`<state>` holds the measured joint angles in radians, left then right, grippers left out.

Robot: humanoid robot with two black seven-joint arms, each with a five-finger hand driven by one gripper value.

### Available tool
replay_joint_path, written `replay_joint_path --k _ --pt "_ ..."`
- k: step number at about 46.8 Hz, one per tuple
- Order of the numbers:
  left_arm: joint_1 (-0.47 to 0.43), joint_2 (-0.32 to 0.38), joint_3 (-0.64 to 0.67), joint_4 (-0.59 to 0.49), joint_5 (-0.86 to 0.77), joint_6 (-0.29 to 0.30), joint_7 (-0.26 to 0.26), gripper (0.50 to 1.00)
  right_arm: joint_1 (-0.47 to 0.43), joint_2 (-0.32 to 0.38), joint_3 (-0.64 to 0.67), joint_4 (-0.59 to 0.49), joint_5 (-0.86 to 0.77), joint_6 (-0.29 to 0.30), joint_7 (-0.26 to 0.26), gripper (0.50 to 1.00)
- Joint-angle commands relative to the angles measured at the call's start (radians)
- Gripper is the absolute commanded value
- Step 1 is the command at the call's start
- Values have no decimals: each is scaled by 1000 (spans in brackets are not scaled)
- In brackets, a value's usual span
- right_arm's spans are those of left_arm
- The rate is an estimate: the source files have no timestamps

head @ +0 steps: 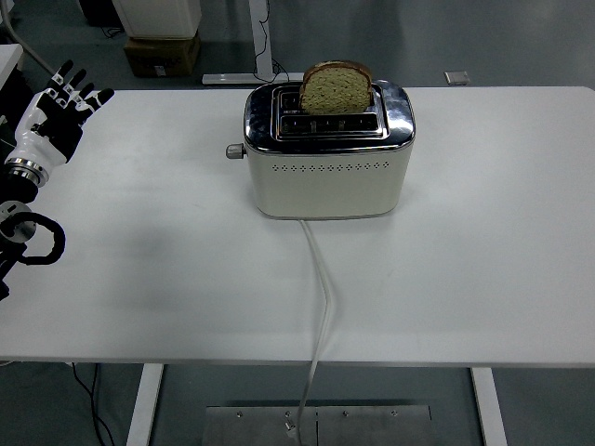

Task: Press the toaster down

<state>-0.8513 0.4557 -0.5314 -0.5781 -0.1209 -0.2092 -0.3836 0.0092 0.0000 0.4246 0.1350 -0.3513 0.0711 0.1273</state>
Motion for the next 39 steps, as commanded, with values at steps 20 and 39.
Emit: replay_joint_path --k 20,39 --pt "3 -60 -25 1 -6 -2 0 1000 1 0 0 3 0 1 0 1000" --pt "8 -78 -30 41 -6 -6 0 1000 -3 0 3 2 3 -1 2 1000"
